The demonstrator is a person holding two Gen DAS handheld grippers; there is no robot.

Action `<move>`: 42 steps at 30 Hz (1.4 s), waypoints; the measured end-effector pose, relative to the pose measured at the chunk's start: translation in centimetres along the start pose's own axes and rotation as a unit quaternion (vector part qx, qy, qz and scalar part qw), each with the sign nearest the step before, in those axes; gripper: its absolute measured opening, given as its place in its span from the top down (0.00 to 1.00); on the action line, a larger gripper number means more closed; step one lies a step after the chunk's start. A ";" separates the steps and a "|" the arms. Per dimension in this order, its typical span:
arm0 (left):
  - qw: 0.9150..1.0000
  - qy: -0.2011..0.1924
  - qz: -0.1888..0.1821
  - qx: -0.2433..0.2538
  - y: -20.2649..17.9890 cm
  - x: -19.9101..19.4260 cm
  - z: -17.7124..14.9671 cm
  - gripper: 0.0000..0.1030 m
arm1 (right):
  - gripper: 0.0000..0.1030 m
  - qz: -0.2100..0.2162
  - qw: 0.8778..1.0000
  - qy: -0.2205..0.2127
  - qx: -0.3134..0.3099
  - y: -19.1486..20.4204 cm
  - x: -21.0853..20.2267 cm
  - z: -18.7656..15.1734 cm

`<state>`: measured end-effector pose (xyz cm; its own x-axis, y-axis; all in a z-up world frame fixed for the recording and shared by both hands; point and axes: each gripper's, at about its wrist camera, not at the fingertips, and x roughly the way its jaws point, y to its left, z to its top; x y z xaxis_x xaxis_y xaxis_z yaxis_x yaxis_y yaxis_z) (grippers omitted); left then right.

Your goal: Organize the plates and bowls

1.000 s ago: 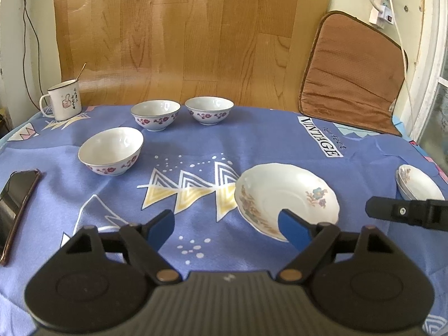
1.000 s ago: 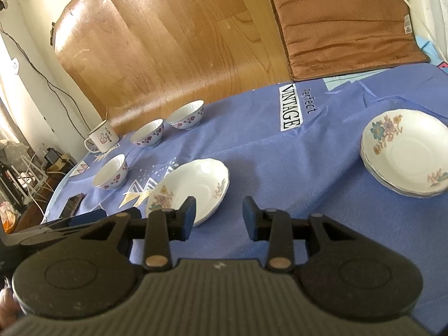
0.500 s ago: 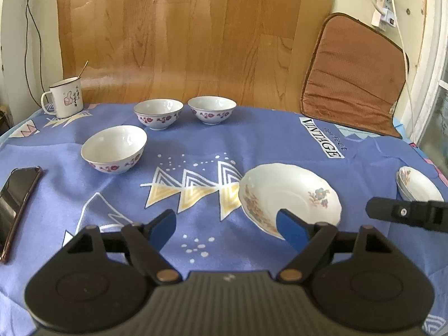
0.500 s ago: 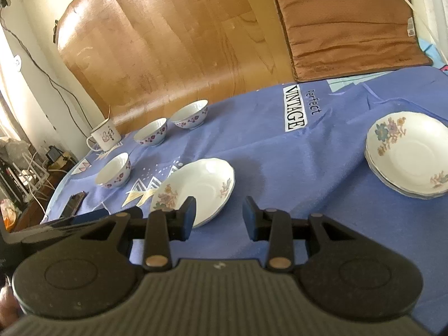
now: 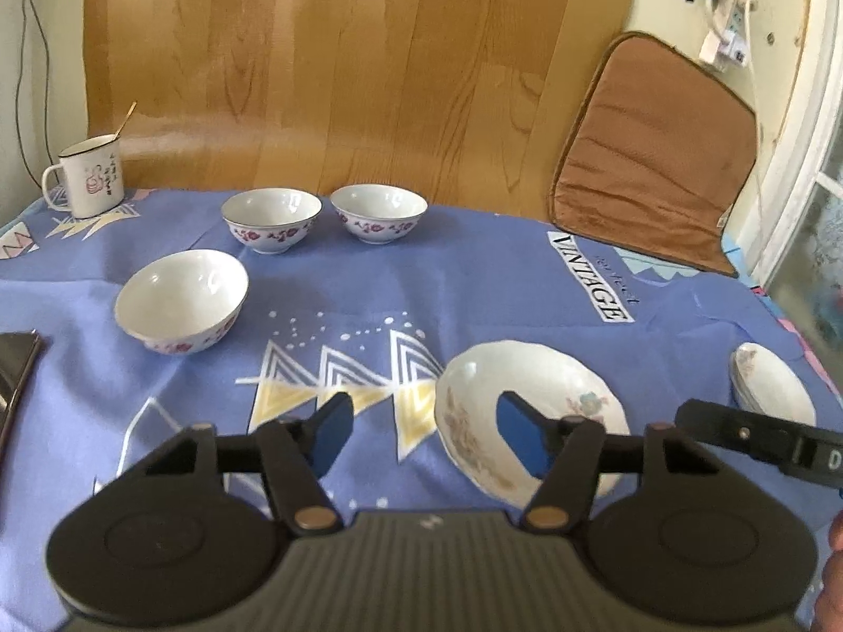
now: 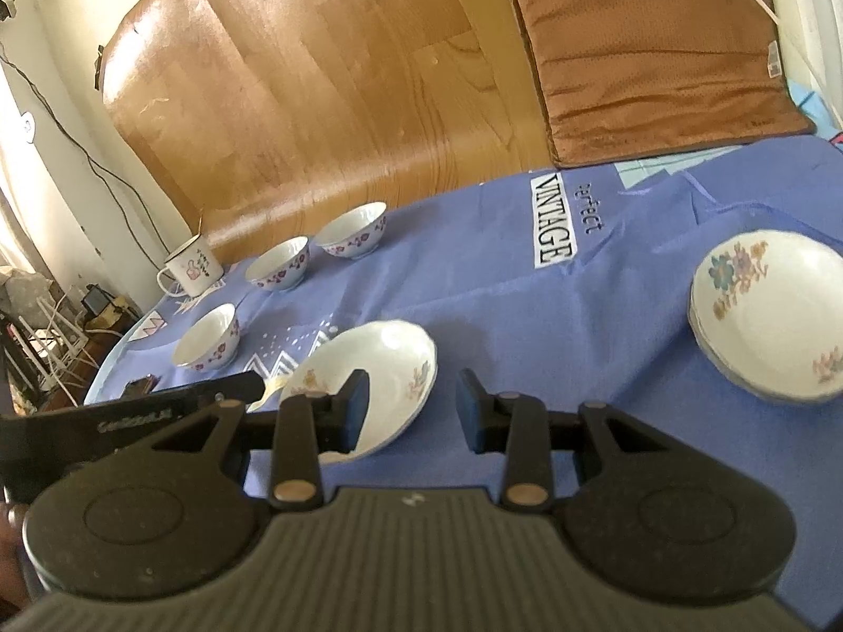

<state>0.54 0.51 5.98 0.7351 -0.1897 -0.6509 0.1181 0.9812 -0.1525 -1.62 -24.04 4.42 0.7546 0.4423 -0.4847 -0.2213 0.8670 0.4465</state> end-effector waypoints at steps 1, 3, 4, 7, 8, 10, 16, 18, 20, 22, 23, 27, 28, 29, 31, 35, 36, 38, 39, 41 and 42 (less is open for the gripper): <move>1.000 0.008 -0.005 -0.003 0.0 0.6 0.3 0.48 | 0.64 -0.004 1.000 0.000 -0.001 -0.1 0.4 0.1; 1.000 0.023 -0.012 -0.005 0.0 1.7 0.7 0.53 | 0.66 -0.009 1.000 0.003 0.002 -0.4 1.0 0.3; 1.000 0.029 -0.012 -0.003 -0.2 2.2 0.8 0.55 | 0.68 -0.012 1.000 0.007 0.006 -0.5 1.6 0.3; 0.999 0.045 -0.015 0.005 -0.6 3.5 0.5 0.62 | 0.73 -0.018 1.000 0.018 0.012 -0.9 2.9 0.4; 0.999 0.051 -0.017 0.005 -0.7 3.8 0.4 0.64 | 0.73 -0.020 0.999 0.023 0.012 -1.0 3.3 0.4; 0.998 0.065 -0.022 -0.003 -0.5 4.6 -0.1 0.69 | 0.75 -0.017 0.999 0.036 0.019 -1.3 4.2 0.2; 0.998 0.052 -0.017 -0.019 -0.8 3.8 -0.3 0.85 | 0.90 -0.006 0.999 0.041 0.009 -0.5 4.6 -0.1; 0.998 0.053 -0.025 -0.027 -0.9 3.4 -0.1 0.87 | 0.91 -0.005 0.999 0.042 0.017 -0.9 4.3 -0.1; 0.998 0.049 -0.035 -0.028 -1.5 2.8 0.2 0.88 | 0.91 -0.003 0.999 0.034 0.028 -1.3 3.5 0.0; 0.998 0.040 -0.040 -0.019 -2.6 2.4 0.8 0.88 | 0.91 -0.007 0.999 0.021 0.031 -1.6 2.6 0.2; 0.998 0.035 -0.044 -0.014 -3.3 2.3 1.2 0.87 | 0.91 -0.011 0.999 0.012 0.030 -1.7 2.1 0.3; 0.997 0.029 -0.068 0.015 -7.2 2.8 3.1 0.88 | 0.91 -0.036 0.998 -0.034 0.033 -3.4 -0.5 1.0; 0.996 0.028 -0.075 0.026 -8.5 3.1 3.6 0.87 | 0.90 -0.044 0.997 -0.045 0.037 -4.1 -1.2 1.2; 0.996 0.027 -0.081 0.037 -9.8 3.3 3.9 0.88 | 0.90 -0.052 0.996 -0.054 0.042 -4.8 -1.7 1.4; 0.993 0.026 -0.096 0.057 -12.6 4.0 4.5 0.87 | 0.90 -0.069 0.994 -0.069 0.055 -6.5 -2.8 1.6; 0.988 0.037 -0.127 0.082 -17.6 5.8 4.6 0.87 | 0.90 -0.106 0.986 -0.091 0.087 -10.4 -5.0 1.6; 0.987 0.042 -0.132 0.087 -18.7 6.5 4.5 0.87 | 0.90 -0.113 0.985 -0.093 0.092 -11.2 -5.4 1.6; 0.985 0.051 -0.140 0.091 -20.4 7.3 4.0 0.87 | 0.90 -0.129 0.982 -0.098 0.100 -12.6 -6.2 1.4; 0.984 0.057 -0.144 0.092 -21.1 7.8 3.8 0.87 | 0.90 -0.137 0.980 -0.100 0.102 -13.2 -6.5 1.3; 0.982 0.065 -0.150 0.094 -22.2 8.6 3.3 0.87 | 0.90 -0.150 0.978 -0.102 0.103 -14.0 -6.7 1.1; 0.982 0.069 -0.151 0.095 -22.7 9.0 3.0 0.87 | 0.90 -0.155 0.977 -0.102 0.104 -14.4 -6.8 1.0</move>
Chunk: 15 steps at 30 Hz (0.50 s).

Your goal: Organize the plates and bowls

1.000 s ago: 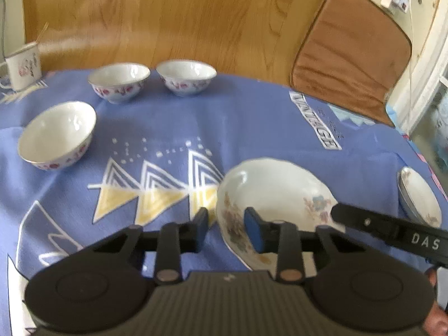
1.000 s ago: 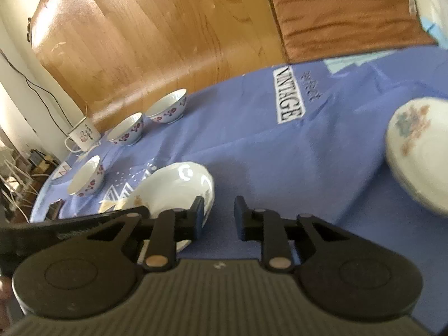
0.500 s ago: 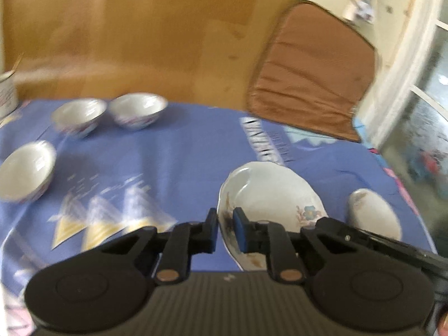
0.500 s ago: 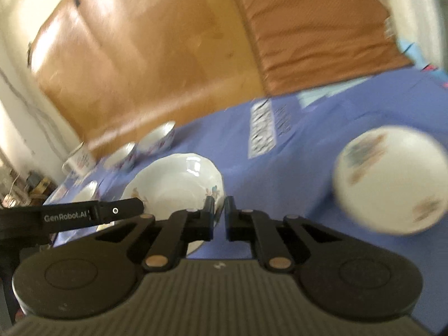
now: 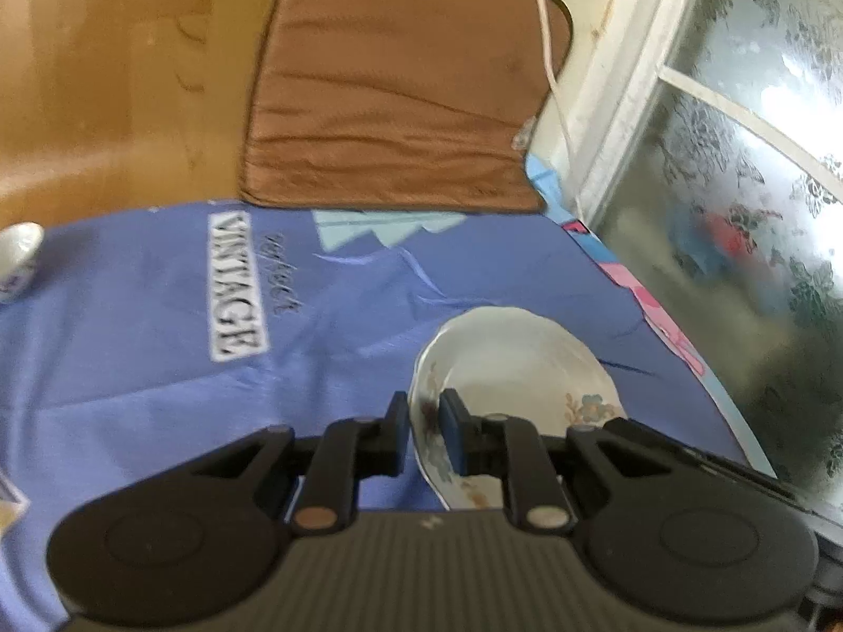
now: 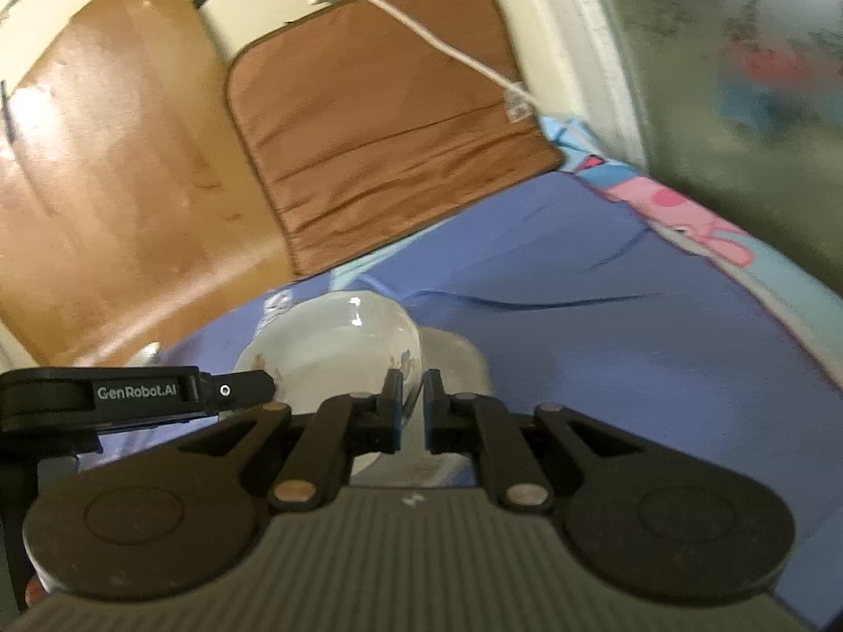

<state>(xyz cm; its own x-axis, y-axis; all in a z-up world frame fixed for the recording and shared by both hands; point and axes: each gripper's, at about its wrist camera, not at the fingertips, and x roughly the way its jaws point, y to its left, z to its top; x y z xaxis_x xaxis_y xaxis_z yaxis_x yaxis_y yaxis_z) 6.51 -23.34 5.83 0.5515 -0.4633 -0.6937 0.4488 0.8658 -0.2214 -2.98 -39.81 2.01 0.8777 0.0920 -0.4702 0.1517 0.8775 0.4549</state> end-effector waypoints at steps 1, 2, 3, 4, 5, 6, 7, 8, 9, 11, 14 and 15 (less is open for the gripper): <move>1.000 0.003 0.000 0.002 -0.3 0.5 -0.1 0.87 | 0.90 -0.005 1.000 0.000 0.001 -0.4 0.1 0.0; 1.000 0.006 0.002 0.004 -0.6 0.8 -0.2 0.86 | 0.90 -0.009 1.000 0.001 0.002 -0.8 0.1 -0.1; 1.000 0.009 0.006 0.007 -0.8 1.1 -0.4 0.83 | 0.90 -0.009 1.000 0.000 0.004 -1.1 0.1 -0.3; 1.000 0.015 0.009 0.009 -0.9 1.4 -0.5 0.83 | 0.89 -0.007 1.000 -0.001 0.006 -1.3 0.2 -0.3; 1.000 0.019 0.010 0.009 -0.9 1.6 -0.6 0.82 | 0.89 -0.005 1.000 -0.004 0.008 -1.3 0.4 -0.2; 1.000 0.016 0.009 0.011 -0.9 1.6 -0.8 0.82 | 0.86 -0.007 1.000 -0.012 0.012 -1.2 0.4 -0.2; 1.000 0.011 0.008 0.013 -0.8 1.3 -0.9 0.81 | 0.76 -0.012 1.000 -0.019 0.012 -1.0 0.4 -0.2; 1.000 0.006 0.007 0.013 -0.6 0.8 -0.9 0.80 | 0.72 -0.019 0.999 -0.026 0.010 -1.0 0.1 -0.2; 1.000 -0.001 0.005 0.012 -0.2 0.2 -0.9 0.80 | 0.72 -0.022 0.999 -0.033 0.008 -0.8 -0.1 -0.2; 1.000 -0.016 0.006 0.008 0.6 -1.1 -0.8 0.80 | 0.72 -0.015 0.999 -0.042 0.003 -0.5 -0.5 -0.2; 0.999 -0.029 0.029 -0.009 2.6 -2.7 -1.0 0.80 | 0.72 -0.003 0.999 -0.048 -0.016 0.8 -0.9 -0.2; 0.998 -0.033 0.042 -0.014 3.4 -3.3 -1.2 0.80 | 0.72 0.006 0.999 -0.045 -0.021 1.3 -0.8 -0.2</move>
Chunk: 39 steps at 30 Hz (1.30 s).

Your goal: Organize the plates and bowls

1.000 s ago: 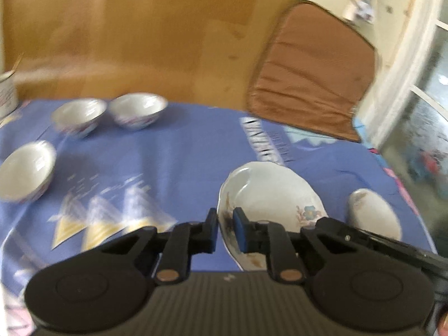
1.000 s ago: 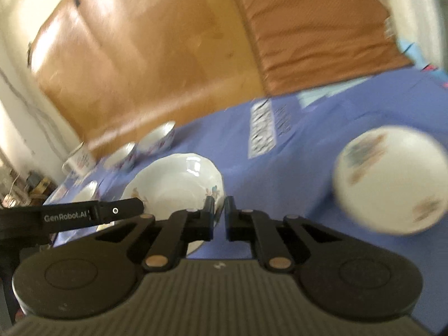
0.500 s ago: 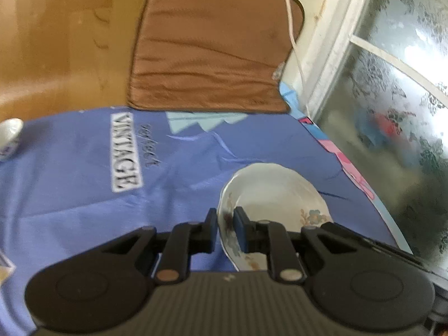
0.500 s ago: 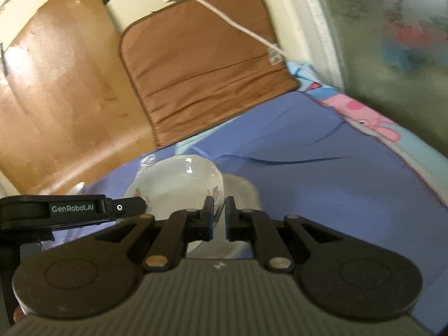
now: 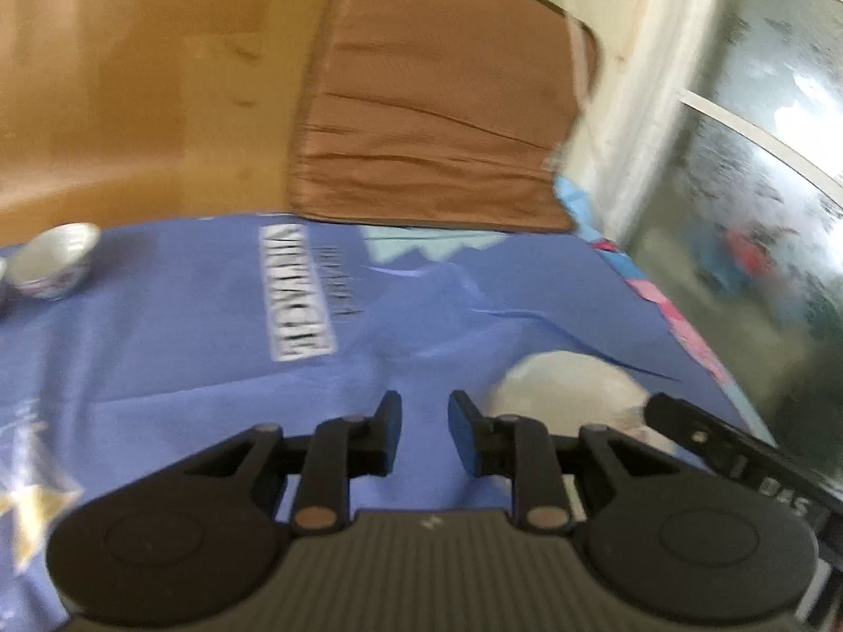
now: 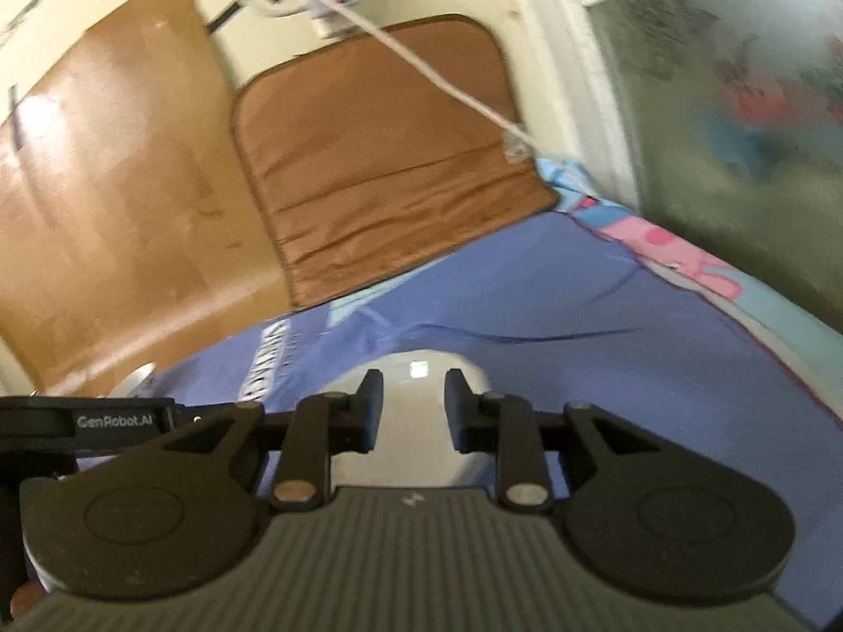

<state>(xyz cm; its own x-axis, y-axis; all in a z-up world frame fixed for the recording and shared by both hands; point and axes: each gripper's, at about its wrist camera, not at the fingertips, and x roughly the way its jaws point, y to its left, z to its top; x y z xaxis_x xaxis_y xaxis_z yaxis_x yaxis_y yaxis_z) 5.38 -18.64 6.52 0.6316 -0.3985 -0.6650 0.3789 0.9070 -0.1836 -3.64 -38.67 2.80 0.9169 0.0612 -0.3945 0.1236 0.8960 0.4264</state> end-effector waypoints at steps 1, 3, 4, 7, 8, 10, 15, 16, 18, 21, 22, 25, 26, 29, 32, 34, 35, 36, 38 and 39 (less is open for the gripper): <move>1.000 -0.002 0.014 -0.002 0.7 -0.4 -0.1 0.80 | 0.72 0.012 1.000 0.006 -0.005 0.7 0.0 -0.1; 0.999 -0.007 0.044 -0.004 2.2 -1.1 -0.6 0.80 | 0.72 0.032 0.999 0.018 -0.016 2.1 0.2 -0.3; 0.998 -0.008 0.057 -0.005 3.0 -1.5 -0.9 0.80 | 0.72 0.044 0.998 0.026 -0.023 3.0 0.4 -0.4; 0.996 -0.012 0.090 -0.009 5.3 -2.8 -1.9 0.79 | 0.72 0.074 0.995 0.049 -0.040 5.4 1.0 -1.0; 0.995 -0.015 0.100 -0.011 6.1 -3.3 -2.2 0.78 | 0.72 0.084 0.994 0.059 -0.041 6.1 1.2 -1.2; 0.993 -0.022 0.118 -0.017 7.8 -4.5 -2.9 0.78 | 0.72 0.107 0.990 0.080 -0.043 7.8 1.7 -1.5; 0.986 -0.039 0.158 -0.034 11.8 -7.1 -4.4 0.76 | 0.72 0.143 0.981 0.108 -0.073 12.2 2.1 -2.4; 0.985 -0.040 0.164 -0.040 12.6 -7.5 -4.7 0.76 | 0.72 0.150 0.979 0.112 -0.081 13.2 2.1 -2.6; 0.983 -0.043 0.172 -0.052 14.1 -8.2 -5.2 0.76 | 0.72 0.161 0.975 0.120 -0.091 14.8 2.2 -3.0; 0.979 -0.049 0.186 -0.063 15.9 -9.2 -6.2 0.76 | 0.72 0.176 0.970 0.137 -0.100 16.6 2.4 -3.5; 0.978 -0.051 0.189 -0.066 16.5 -9.6 -6.5 0.76 | 0.72 0.180 0.968 0.145 -0.103 17.2 2.6 -3.7; 0.976 -0.056 0.197 -0.081 18.3 -10.5 -7.6 0.76 | 0.72 0.188 0.963 0.161 -0.112 18.9 2.9 -4.3; 0.975 -0.058 0.198 -0.086 18.9 -10.7 -7.9 0.76 | 0.72 0.189 0.961 0.163 -0.117 19.4 3.0 -4.4; 0.972 -0.074 0.196 -0.110 21.0 -11.6 -9.2 0.75 | 0.72 0.193 0.958 0.166 -0.134 21.0 3.1 -5.0; 0.966 -0.093 0.199 -0.137 23.1 -12.4 -10.4 0.75 | 0.72 0.198 0.953 0.178 -0.146 22.3 3.6 -5.5; 0.961 -0.107 0.202 -0.154 24.2 -12.7 -11.1 0.75 | 0.72 0.203 0.949 0.191 -0.148 23.2 4.4 -5.8; 0.959 -0.113 0.201 -0.163 24.7 -13.0 -11.5 0.75 | 0.72 0.205 0.947 0.199 -0.148 23.7 4.9 -5.8; 0.957 -0.122 0.199 -0.174 25.2 -13.2 -11.8 0.75 | 0.72 0.207 0.945 0.206 -0.147 24.1 5.3 -5.9; 0.953 -0.134 0.195 -0.192 25.9 -13.5 -12.4 0.75 | 0.72 0.213 0.940 0.221 -0.146 25.3 6.5 -5.8; 0.951 -0.139 0.191 -0.199 26.2 -13.5 -12.6 0.75 | 0.72 0.214 0.939 0.226 -0.146 25.8 7.0 -5.8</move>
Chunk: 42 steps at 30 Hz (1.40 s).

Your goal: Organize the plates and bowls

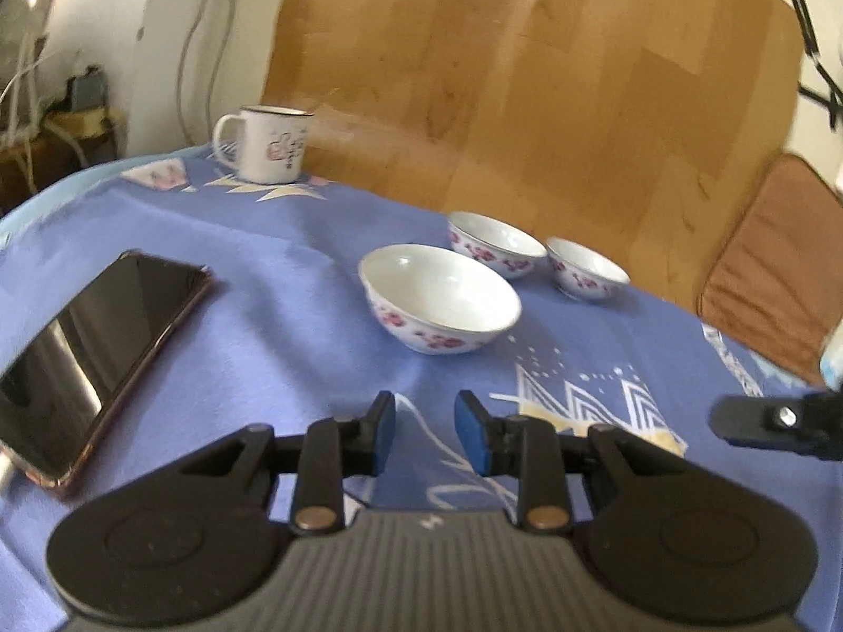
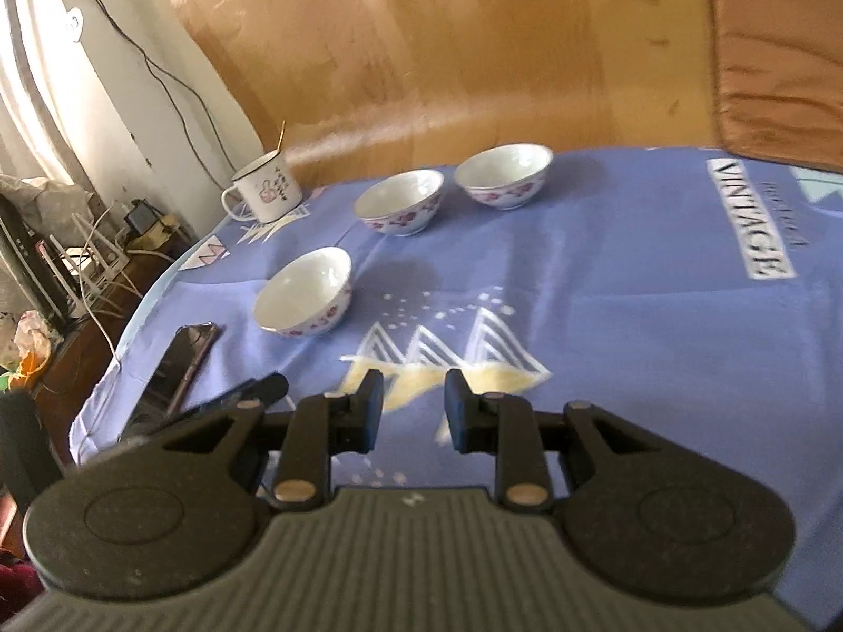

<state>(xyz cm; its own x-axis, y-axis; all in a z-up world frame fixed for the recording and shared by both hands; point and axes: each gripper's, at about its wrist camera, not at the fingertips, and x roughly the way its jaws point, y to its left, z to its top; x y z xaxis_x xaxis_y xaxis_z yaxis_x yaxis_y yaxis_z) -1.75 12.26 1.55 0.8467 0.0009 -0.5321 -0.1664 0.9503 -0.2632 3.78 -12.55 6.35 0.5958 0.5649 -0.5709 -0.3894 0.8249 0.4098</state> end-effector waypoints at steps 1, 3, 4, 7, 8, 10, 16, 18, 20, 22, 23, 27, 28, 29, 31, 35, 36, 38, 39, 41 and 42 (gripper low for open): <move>1.000 -0.001 -0.005 -0.010 0.4 0.0 0.0 0.75 | 0.72 0.002 1.000 0.003 0.001 0.2 0.4 0.4; 1.000 -0.005 -0.016 -0.025 0.9 -0.2 0.0 0.75 | 0.72 0.008 1.000 0.007 0.002 0.7 1.7 1.4; 0.999 -0.008 -0.020 -0.031 1.1 -0.3 0.0 0.75 | 0.72 0.010 1.000 0.009 0.002 0.9 2.2 1.7; 0.998 -0.008 -0.026 -0.049 1.6 -0.3 0.0 0.75 | 0.72 0.014 1.000 0.019 0.002 1.6 4.1 3.1; 0.998 -0.007 -0.028 -0.053 1.8 -0.2 0.0 0.75 | 0.72 0.016 1.000 0.025 0.004 1.8 4.9 3.5; 0.998 -0.007 -0.032 -0.058 2.0 -0.2 0.0 0.75 | 0.72 0.022 0.999 0.037 0.007 2.1 6.2 4.3; 0.997 -0.014 -0.033 -0.066 2.3 -0.2 0.0 0.75 | 0.75 0.014 0.998 0.069 -0.001 3.2 10.6 5.7; 0.997 -0.014 -0.032 -0.069 2.4 -0.2 -0.1 0.75 | 0.88 0.007 0.997 0.078 -0.001 3.2 11.8 5.9; 0.997 -0.013 -0.032 -0.075 2.6 -0.3 -0.1 0.72 | 0.93 0.003 0.996 0.089 0.004 3.0 12.6 5.8; 0.995 -0.018 -0.042 -0.089 3.1 -0.5 0.0 0.65 | 0.95 0.007 0.996 0.091 0.018 2.3 12.4 5.7; 0.994 -0.019 -0.051 -0.098 3.5 -0.6 0.0 0.57 | 0.95 0.014 0.995 0.092 0.027 2.0 12.0 5.6; 0.990 -0.023 -0.067 -0.119 4.1 -1.2 0.4 0.55 | 0.94 0.015 0.996 0.081 0.025 1.3 9.2 4.9; 0.991 -0.023 -0.064 -0.118 3.8 -1.4 0.6 0.55 | 0.94 0.016 0.996 0.080 0.022 1.0 8.3 4.5; 0.992 -0.019 -0.060 -0.112 3.3 -1.4 0.9 0.55 | 0.94 0.018 0.996 0.082 0.021 0.7 7.8 4.3; 0.994 -0.004 -0.059 -0.095 2.0 -1.0 1.3 0.58 | 0.94 0.028 0.995 0.088 0.027 0.0 6.7 3.6; 0.995 0.043 -0.071 -0.063 -0.9 0.5 1.5 0.93 | 0.93 0.037 0.995 0.082 0.046 -2.1 4.3 2.4; 0.994 0.055 -0.080 -0.059 -1.7 0.9 1.4 0.93 | 0.93 0.037 0.995 0.079 0.053 -2.7 3.8 2.2; 0.993 0.063 -0.092 -0.039 -3.8 1.4 1.2 0.93 | 0.93 0.025 0.996 0.065 0.056 -4.1 2.3 1.9; 0.992 0.068 -0.099 -0.028 -5.1 1.6 1.2 0.93 | 0.93 0.018 0.997 0.057 0.058 -4.9 1.5 1.8; 0.990 0.079 -0.117 -0.015 -7.4 2.2 1.3 0.93 | 0.93 0.004 0.997 0.046 0.069 -6.7 0.1 1.7; 0.988 0.086 -0.130 -0.010 -8.6 2.6 1.3 0.93 | 0.93 -0.003 0.996 0.040 0.075 -7.7 -0.7 1.6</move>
<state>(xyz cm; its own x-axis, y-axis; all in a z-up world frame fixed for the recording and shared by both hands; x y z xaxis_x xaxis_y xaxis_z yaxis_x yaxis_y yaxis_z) 2.50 4.52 3.49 0.7641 -0.2968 -0.5727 0.0333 0.9049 -0.4244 7.50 -19.32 4.73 0.5374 0.5655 -0.6256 -0.2729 0.8185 0.5055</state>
